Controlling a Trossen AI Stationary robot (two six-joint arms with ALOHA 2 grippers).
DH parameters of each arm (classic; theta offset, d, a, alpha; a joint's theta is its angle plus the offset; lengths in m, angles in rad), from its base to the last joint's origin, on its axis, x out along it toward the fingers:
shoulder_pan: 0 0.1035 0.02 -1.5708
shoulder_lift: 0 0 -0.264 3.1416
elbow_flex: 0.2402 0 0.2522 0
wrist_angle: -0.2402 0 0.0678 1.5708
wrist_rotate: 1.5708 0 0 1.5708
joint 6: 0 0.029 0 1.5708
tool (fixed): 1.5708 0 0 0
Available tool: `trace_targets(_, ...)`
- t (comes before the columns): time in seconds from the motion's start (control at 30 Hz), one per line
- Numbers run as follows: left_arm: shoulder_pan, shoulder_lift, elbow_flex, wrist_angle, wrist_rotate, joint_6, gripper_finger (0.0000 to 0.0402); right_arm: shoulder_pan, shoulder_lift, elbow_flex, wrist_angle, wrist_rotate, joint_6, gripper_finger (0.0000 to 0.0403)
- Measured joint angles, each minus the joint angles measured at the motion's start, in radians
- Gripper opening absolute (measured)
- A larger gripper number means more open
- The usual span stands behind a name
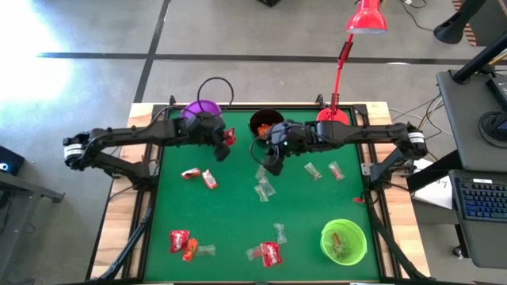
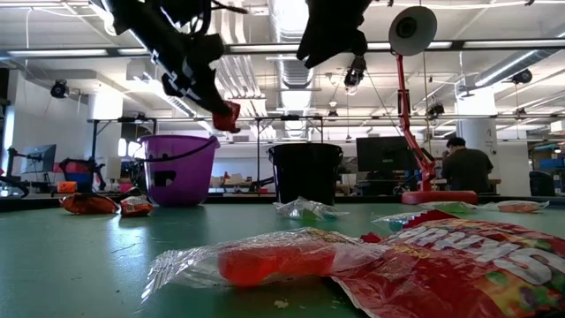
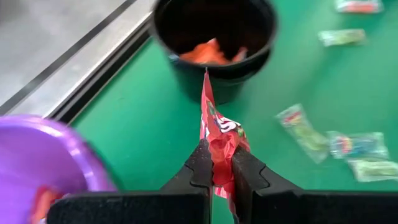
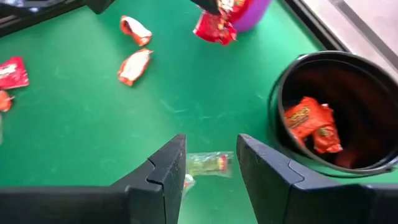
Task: Sort candy
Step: Put the red candy into the purple bucket
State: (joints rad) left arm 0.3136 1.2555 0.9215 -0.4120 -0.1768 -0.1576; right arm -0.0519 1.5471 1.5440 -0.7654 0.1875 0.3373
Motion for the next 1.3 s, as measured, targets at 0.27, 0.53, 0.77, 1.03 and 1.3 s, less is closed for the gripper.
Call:
trace_targets(0.27,0.103,-0.02,0.0,-0.035,0.0,0.019,0.0002,-0.09,0.0,0.0,-0.002,0.0,-0.068,0.0137)
trace_targets(0.53,0.211,-0.075,0.0,-0.15,-0.021,0.026,0.0002,-0.175,0.0,0.0,-0.004,-0.002,-0.16,0.0137)
trace_targets(0.77,0.271,-0.138,0.05,-0.168,-0.034,0.025,0.0002,-0.237,0.0,0.0,-0.004,-0.002,-0.244,0.0137)
trace_targets(1.03,0.301,-0.091,0.119,-0.285,-0.164,0.069,0.0002,-0.291,0.002,0.0,-0.003,-0.003,-0.299,0.0137)
trace_targets(1.3,0.302,-0.02,0.12,-0.297,-0.174,0.062,0.0021,-0.3,0.002,0.0,-0.004,-0.003,-0.312,0.0137)
